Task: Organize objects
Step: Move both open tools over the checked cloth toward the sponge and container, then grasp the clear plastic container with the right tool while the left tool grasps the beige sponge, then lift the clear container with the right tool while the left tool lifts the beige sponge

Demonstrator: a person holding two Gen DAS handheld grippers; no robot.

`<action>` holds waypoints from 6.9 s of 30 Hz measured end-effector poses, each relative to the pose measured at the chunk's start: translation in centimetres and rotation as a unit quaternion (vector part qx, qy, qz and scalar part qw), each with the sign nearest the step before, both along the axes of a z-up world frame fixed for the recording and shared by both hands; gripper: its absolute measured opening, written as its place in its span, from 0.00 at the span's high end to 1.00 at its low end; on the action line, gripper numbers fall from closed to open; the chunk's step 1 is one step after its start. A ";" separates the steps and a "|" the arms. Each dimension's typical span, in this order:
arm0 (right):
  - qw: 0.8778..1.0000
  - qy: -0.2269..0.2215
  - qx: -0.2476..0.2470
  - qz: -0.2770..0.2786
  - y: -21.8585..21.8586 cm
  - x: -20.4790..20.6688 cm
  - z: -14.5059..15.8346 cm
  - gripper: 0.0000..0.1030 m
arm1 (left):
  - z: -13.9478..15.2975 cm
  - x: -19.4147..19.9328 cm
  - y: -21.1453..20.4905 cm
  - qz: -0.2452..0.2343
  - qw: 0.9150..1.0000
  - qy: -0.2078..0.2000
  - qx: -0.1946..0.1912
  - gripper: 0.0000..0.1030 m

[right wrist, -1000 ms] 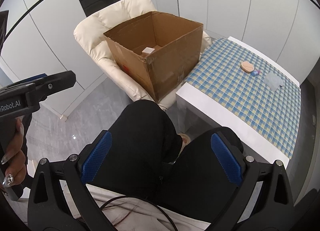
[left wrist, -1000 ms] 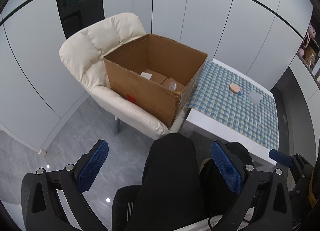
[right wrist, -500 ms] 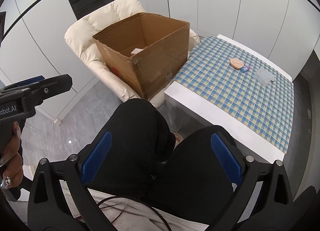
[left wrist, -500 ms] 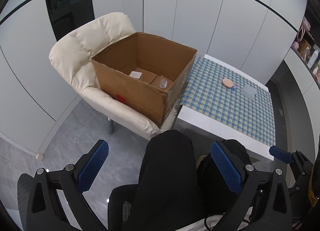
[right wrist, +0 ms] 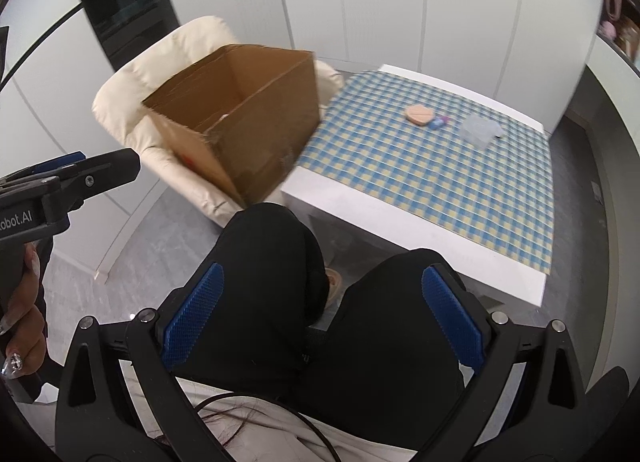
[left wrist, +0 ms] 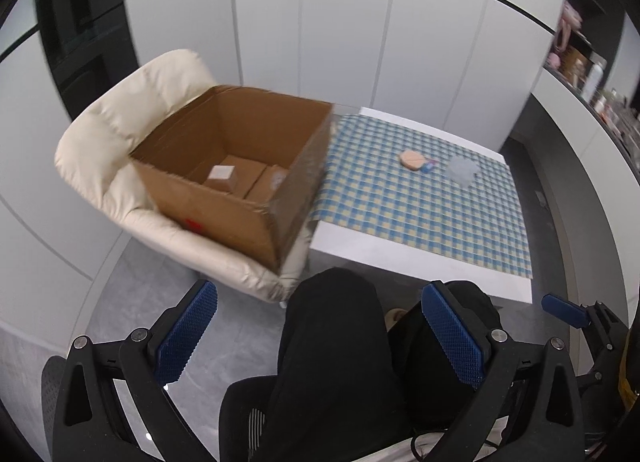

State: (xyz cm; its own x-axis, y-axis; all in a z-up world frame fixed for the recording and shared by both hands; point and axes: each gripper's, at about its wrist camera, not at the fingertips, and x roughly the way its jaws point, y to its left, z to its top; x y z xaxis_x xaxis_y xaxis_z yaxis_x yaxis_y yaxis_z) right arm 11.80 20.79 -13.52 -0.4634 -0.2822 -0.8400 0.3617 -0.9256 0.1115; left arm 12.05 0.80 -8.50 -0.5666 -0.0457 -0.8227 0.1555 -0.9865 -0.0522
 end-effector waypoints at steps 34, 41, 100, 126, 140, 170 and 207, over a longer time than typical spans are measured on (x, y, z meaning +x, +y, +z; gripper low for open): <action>0.978 -0.026 0.012 -0.207 15.7 -1.0 -1.5 0.02 | -2.8 -8.0 12.1 -0.147 0.989 -0.015 0.002 0.01; 0.977 -0.029 0.014 -0.213 16.2 -4.2 -2.3 0.02 | -4.2 -11.2 11.8 -0.127 0.992 -0.026 0.001 0.01; 0.946 -0.078 0.039 -0.311 15.1 -46.7 -26.6 0.09 | -31.2 -49.0 15.9 -0.113 0.990 -0.080 -0.034 0.00; 0.963 -0.051 0.069 -0.257 17.5 -44.5 -24.9 0.17 | -29.3 -48.7 17.8 -0.128 0.989 -0.053 -0.051 0.48; 0.968 -0.033 0.084 -0.234 18.1 -43.5 -21.4 0.17 | -24.9 -47.7 17.6 -0.115 0.991 -0.042 -0.055 0.48; 0.965 0.111 0.073 -0.228 17.4 -37.2 8.5 0.17 | 1.3 -42.0 15.5 -0.086 0.993 0.069 -0.051 0.48; 0.962 0.171 0.085 -0.195 15.2 -28.5 22.0 0.17 | 15.1 -31.6 16.3 -0.109 0.981 0.140 -0.074 0.47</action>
State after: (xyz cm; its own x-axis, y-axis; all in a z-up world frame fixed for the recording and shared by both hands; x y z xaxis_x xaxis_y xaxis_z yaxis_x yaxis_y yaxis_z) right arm -16.67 35.97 8.43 -0.7641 0.0978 -0.6377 -0.0286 -0.9926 -0.1179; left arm -19.56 17.13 6.60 -0.7795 -0.0054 -0.6264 -0.0594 -0.9948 0.0825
